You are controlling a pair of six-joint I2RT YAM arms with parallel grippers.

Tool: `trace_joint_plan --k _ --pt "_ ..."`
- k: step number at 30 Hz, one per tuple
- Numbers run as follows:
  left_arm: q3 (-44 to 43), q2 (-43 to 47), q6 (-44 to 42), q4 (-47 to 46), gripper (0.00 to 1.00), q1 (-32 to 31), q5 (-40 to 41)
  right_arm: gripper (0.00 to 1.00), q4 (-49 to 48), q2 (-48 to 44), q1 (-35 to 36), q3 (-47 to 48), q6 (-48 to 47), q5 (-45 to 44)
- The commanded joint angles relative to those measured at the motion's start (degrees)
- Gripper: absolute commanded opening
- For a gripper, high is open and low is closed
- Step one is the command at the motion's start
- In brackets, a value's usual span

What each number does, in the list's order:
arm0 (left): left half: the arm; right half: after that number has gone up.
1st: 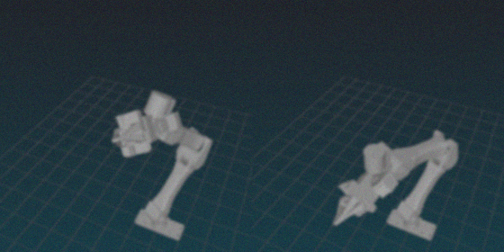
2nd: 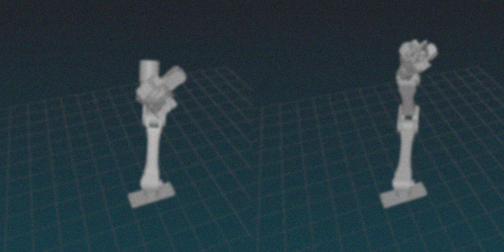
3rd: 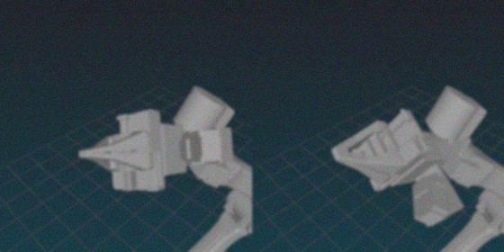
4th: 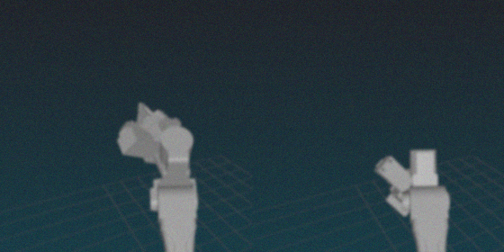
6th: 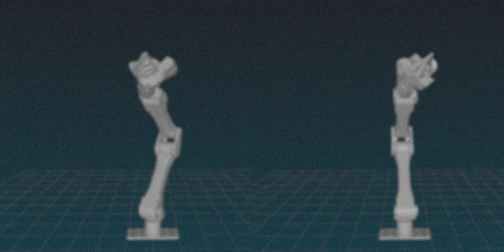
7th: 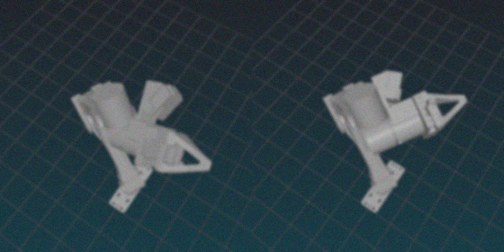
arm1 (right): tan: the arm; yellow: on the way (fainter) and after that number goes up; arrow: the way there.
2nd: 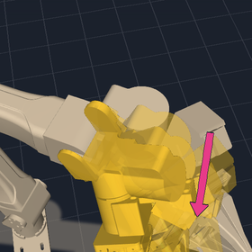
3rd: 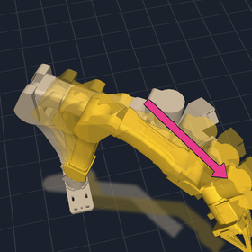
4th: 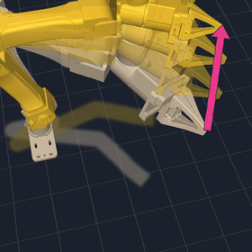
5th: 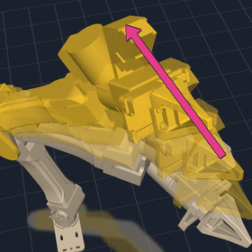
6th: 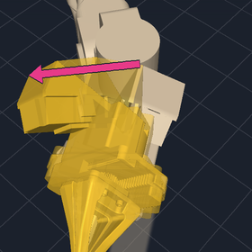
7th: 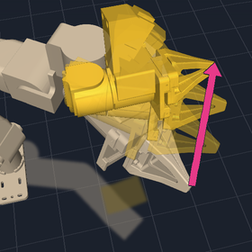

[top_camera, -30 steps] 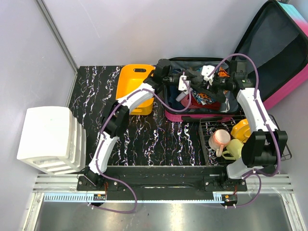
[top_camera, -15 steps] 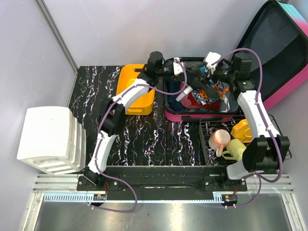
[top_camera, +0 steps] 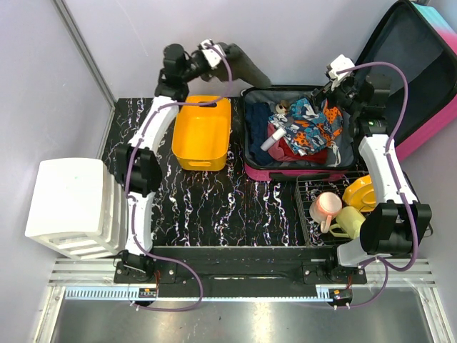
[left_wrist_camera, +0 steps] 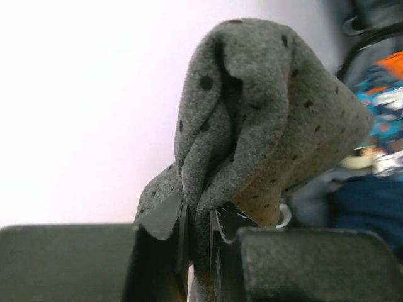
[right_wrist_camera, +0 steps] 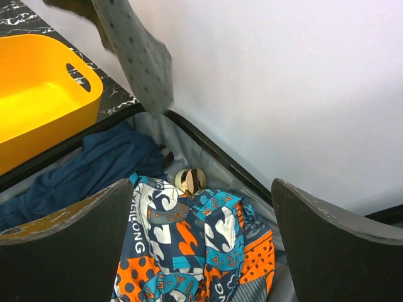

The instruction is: Open, take out, and arrange the luggage

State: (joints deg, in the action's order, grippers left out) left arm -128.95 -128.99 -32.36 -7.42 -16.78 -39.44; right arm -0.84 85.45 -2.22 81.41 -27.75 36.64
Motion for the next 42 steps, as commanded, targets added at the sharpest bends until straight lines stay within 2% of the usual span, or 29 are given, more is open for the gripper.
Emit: trace_joint_plan --k 1,4,6,10,14,18,23,31,35,42 --pt "-3.8 4.9 -6.7 -0.7 0.00 4.3 4.3 1.00 -3.6 -1.4 0.3 0.3 2.3 -0.2" --pt "-1.8 5.1 -15.0 2.6 0.00 6.2 4.0 1.00 -3.0 -0.6 0.2 0.5 2.2 0.5" --pt "4.4 7.2 -21.5 2.8 0.00 6.6 4.9 1.00 -2.8 -0.3 0.3 0.4 2.0 0.9" --pt "14.8 10.9 -28.0 7.2 0.00 6.4 7.7 1.00 -1.8 -0.2 0.3 0.5 1.4 1.5" --pt "25.3 15.2 -29.4 10.2 0.00 6.1 9.0 1.00 -0.9 -0.5 0.3 0.2 0.3 1.7" --pt "31.7 19.5 -30.1 14.6 0.00 5.1 9.2 1.00 -0.2 -0.6 0.3 -0.3 -1.1 1.3" --pt "36.6 21.2 -35.4 26.8 0.00 4.2 8.9 1.00 -0.1 0.0 0.3 -0.4 -1.3 1.5" --pt "34.4 14.8 -32.4 41.6 0.00 2.8 11.2 1.00 0.0 0.9 0.3 -0.4 -1.6 1.4" --pt "27.5 9.8 -26.8 48.3 0.00 2.0 10.2 1.00 0.2 1.5 0.3 -0.4 -1.7 1.3" --pt "25.4 7.3 -13.9 51.6 0.00 1.0 9.6 1.00 0.5 2.4 0.3 -0.7 -2.2 0.8"
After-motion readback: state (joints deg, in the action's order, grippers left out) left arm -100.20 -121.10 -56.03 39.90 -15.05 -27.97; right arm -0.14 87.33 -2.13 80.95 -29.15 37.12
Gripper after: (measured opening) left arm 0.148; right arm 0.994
